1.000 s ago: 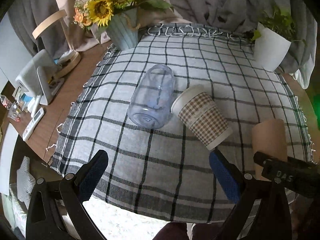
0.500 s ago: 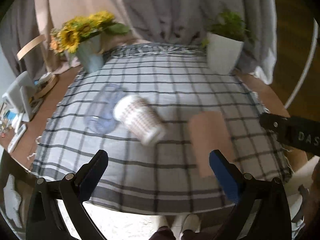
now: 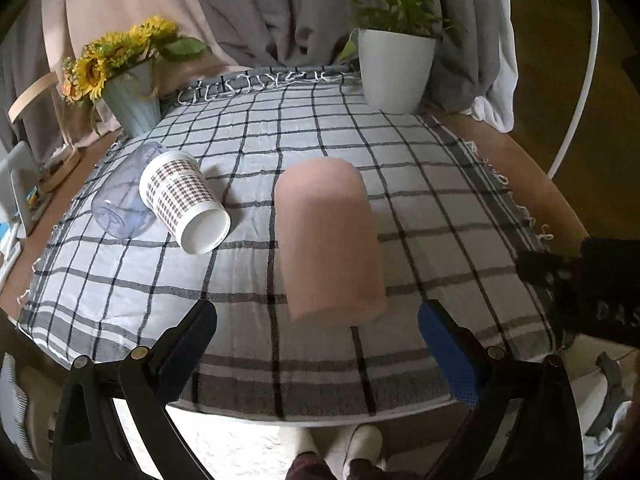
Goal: Flip cup upside down
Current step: 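Lift the pink cup with the right gripper and rotate it upright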
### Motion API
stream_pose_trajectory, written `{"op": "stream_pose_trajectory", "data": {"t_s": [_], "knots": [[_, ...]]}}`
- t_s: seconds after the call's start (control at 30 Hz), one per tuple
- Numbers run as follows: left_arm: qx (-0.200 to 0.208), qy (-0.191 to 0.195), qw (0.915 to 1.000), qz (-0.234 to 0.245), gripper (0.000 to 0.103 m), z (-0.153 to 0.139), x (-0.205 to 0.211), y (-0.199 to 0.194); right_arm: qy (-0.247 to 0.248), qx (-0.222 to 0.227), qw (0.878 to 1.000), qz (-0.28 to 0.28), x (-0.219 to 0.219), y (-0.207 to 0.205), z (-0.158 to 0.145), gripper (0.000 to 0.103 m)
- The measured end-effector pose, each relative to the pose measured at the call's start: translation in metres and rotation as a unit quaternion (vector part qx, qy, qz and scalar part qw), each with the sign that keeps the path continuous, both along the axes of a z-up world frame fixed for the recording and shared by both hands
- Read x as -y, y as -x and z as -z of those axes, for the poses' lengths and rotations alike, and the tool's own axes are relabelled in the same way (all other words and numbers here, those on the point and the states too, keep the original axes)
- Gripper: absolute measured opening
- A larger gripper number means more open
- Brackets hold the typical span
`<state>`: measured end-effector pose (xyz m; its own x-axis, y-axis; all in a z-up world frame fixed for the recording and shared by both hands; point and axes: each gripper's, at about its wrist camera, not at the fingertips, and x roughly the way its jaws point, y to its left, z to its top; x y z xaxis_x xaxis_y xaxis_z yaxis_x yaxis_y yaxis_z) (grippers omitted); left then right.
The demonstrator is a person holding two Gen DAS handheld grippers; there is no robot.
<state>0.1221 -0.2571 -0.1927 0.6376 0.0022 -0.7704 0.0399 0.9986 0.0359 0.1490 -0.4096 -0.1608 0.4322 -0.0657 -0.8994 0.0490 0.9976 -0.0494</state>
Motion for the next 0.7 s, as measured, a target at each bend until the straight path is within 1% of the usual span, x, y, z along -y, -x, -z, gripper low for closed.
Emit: {"op": "stream_pose_trajectory", "data": {"t_s": [0.17,0.23,0.3,0.37,0.43,0.6,0.7], "knots": [[0.023,-0.019,0.9995,-0.006,0.099,0.012,0.008,-0.003,0.002,-0.017,1.000,0.001,0.006,0.006,0.015,0.082],[0.024,-0.022,0.9995,-0.005,0.099,0.017,0.010,-0.004,0.004,-0.024,1.000,0.001,0.007,0.007,0.021,0.082],[0.020,-0.019,0.9996,-0.005,0.095,0.021,0.011,-0.007,0.006,-0.026,1.000,0.000,0.006,0.008,0.023,0.082],[0.015,-0.012,0.9998,-0.004,0.086,0.024,0.012,-0.009,0.010,-0.026,1.000,-0.001,0.006,0.009,0.024,0.082],[0.013,-0.009,0.9999,-0.005,0.082,0.025,0.013,-0.011,0.012,-0.025,1.000,-0.002,0.007,0.010,0.025,0.082],[0.021,-0.015,0.9996,-0.011,0.076,0.023,0.015,-0.012,0.010,-0.027,1.000,0.005,0.013,0.012,0.026,0.082],[0.022,-0.019,0.9996,-0.007,0.063,0.022,0.016,-0.013,0.008,-0.030,0.999,0.010,0.016,0.012,0.027,0.082]]}}
